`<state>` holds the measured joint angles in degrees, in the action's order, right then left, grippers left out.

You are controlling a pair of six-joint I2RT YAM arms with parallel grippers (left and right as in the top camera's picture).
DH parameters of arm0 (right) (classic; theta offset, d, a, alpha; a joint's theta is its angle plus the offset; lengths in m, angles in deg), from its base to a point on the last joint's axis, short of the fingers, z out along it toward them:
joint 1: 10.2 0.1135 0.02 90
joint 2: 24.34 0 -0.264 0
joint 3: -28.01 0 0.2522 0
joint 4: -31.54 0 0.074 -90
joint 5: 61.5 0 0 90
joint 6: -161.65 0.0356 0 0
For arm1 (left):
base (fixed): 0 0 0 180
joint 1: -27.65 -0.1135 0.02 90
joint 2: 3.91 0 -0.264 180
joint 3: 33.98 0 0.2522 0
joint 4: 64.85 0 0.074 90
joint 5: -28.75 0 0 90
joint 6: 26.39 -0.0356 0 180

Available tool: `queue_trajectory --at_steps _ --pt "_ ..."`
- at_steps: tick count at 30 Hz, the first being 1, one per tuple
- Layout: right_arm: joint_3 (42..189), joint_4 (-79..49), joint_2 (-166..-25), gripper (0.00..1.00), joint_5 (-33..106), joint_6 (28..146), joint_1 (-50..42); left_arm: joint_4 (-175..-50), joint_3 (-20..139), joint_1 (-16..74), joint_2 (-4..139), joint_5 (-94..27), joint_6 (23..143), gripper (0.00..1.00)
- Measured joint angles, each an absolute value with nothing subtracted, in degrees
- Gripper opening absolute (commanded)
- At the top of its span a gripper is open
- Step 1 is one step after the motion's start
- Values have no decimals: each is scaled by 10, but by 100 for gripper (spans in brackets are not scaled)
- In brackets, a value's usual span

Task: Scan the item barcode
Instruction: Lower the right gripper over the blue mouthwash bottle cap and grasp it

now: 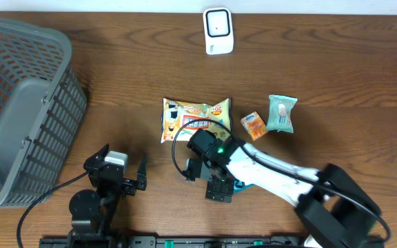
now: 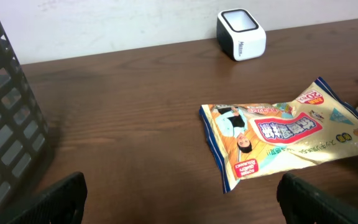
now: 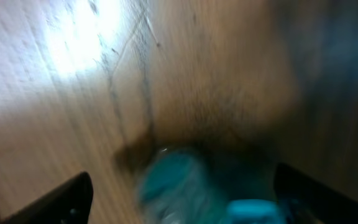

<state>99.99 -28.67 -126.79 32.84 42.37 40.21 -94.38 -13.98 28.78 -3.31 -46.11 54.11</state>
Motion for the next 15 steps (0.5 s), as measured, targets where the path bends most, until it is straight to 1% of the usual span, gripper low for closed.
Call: queue_trajectory --at_steps 2,3,5,6,8,12,15 --pt "1002 -286 -1271 58 320 422 402 -944 -140 288 -33 -461 541 98" --pt "1003 -284 -1274 54 311 422 402 -944 -140 288 -33 -461 541 98" --pt "1008 -283 -1279 38 301 420 402 -944 -140 288 -33 -461 541 98" --pt "1010 -283 -1281 33 295 421 402 -944 -140 288 -33 -461 541 98" --pt "1011 -282 -1282 29 289 422 401 -944 -140 288 -33 -461 541 98" --pt "1013 -283 -1282 16 287 421 401 -944 -140 288 -33 -461 541 98" --pt "1015 -286 -1283 9 288 424 401 -944 -140 288 -33 -461 541 98"
